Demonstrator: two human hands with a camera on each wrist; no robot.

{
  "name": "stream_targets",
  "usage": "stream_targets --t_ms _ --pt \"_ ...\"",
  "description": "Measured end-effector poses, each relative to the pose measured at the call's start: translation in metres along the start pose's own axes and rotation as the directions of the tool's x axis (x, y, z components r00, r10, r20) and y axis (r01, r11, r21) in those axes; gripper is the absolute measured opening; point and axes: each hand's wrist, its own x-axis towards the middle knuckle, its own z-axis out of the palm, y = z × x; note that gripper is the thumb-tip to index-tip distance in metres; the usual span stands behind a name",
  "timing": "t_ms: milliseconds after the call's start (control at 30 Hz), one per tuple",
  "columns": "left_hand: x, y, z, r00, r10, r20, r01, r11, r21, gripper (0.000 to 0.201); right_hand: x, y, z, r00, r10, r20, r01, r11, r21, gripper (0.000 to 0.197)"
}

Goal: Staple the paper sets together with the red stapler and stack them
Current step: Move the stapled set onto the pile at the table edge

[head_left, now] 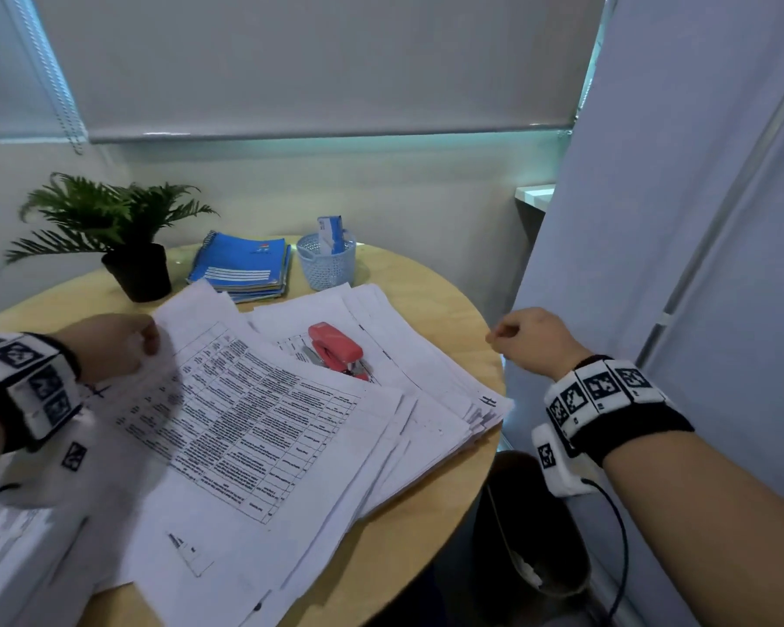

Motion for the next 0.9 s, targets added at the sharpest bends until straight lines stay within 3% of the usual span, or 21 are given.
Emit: stream_targets --t_ms 100,200,333,400,433,467,567,600,667,700,733,767,800,833,900 --pt "-0.02 0.016 -0.022 0.983 0.061 -0.17 -0.06 0.998 0.015 0.023 0.0 -0.063 0.007 0.988 -0.141 0.055 0.14 0.99 0.024 0.009" --pt "-0.04 0.029 -0.047 0.959 0.133 -0.249 -0.152 0.987 -0.059 0.031 -0.001 -0.125 0.019 0.958 -0.267 0.106 0.264 0.964 0.043 0.013" --pt "-0.06 0.041 -0.078 0.904 0.23 -0.36 -0.28 0.955 -0.094 0.036 0.0 -0.193 0.04 0.919 -0.354 0.172 0.328 0.931 0.162 0.057" --pt "-0.069 0.043 -0.093 0.866 0.272 -0.419 -0.359 0.922 -0.143 0.037 0.002 -0.215 0.05 0.904 -0.371 0.211 0.301 0.905 0.301 0.082" --pt "-0.073 0.042 -0.1 0.841 0.288 -0.458 -0.402 0.899 -0.173 0.036 0.003 -0.222 0.055 0.899 -0.388 0.204 0.294 0.879 0.376 0.085" --pt "-0.077 0.041 -0.107 0.811 0.299 -0.502 -0.442 0.876 -0.192 0.035 0.006 -0.228 0.06 0.899 -0.401 0.179 0.29 0.849 0.442 0.08" --pt "-0.09 0.032 -0.122 0.71 0.265 -0.653 -0.522 0.819 -0.236 0.027 0.003 -0.24 0.066 0.923 -0.378 0.074 0.279 0.789 0.548 0.035" --pt "-0.092 0.024 -0.124 0.67 0.214 -0.711 -0.532 0.807 -0.259 0.028 0.003 -0.243 0.065 0.929 -0.369 0.032 0.284 0.765 0.578 0.027" --pt "-0.09 0.002 -0.124 0.596 0.042 -0.802 -0.511 0.79 -0.338 0.05 0.002 -0.247 0.061 0.931 -0.361 -0.045 0.301 0.695 0.653 0.026" --pt "-0.087 -0.009 -0.122 0.602 -0.062 -0.796 -0.484 0.765 -0.425 0.065 0.0 -0.25 0.057 0.93 -0.359 -0.077 0.308 0.647 0.698 0.029" --pt "-0.087 -0.015 -0.119 0.659 -0.156 -0.736 -0.44 0.714 -0.545 0.077 -0.002 -0.254 0.052 0.925 -0.365 -0.107 0.32 0.593 0.739 0.032" --pt "-0.087 -0.019 -0.116 0.745 -0.216 -0.631 -0.38 0.639 -0.668 0.084 -0.003 -0.258 0.049 0.917 -0.373 -0.139 0.338 0.546 0.767 0.036" --pt "-0.087 -0.019 -0.111 0.821 -0.221 -0.526 -0.338 0.554 -0.761 0.083 -0.005 -0.263 0.047 0.911 -0.375 -0.172 0.356 0.504 0.787 0.039" --pt "-0.087 -0.017 -0.106 0.868 -0.183 -0.462 -0.337 0.465 -0.819 0.077 -0.007 -0.268 0.044 0.905 -0.375 -0.202 0.374 0.471 0.799 0.04" --pt "-0.087 -0.011 -0.1 0.868 -0.124 -0.481 -0.415 0.353 -0.839 0.056 -0.01 -0.279 0.045 0.898 -0.352 -0.265 0.406 0.426 0.809 0.038"
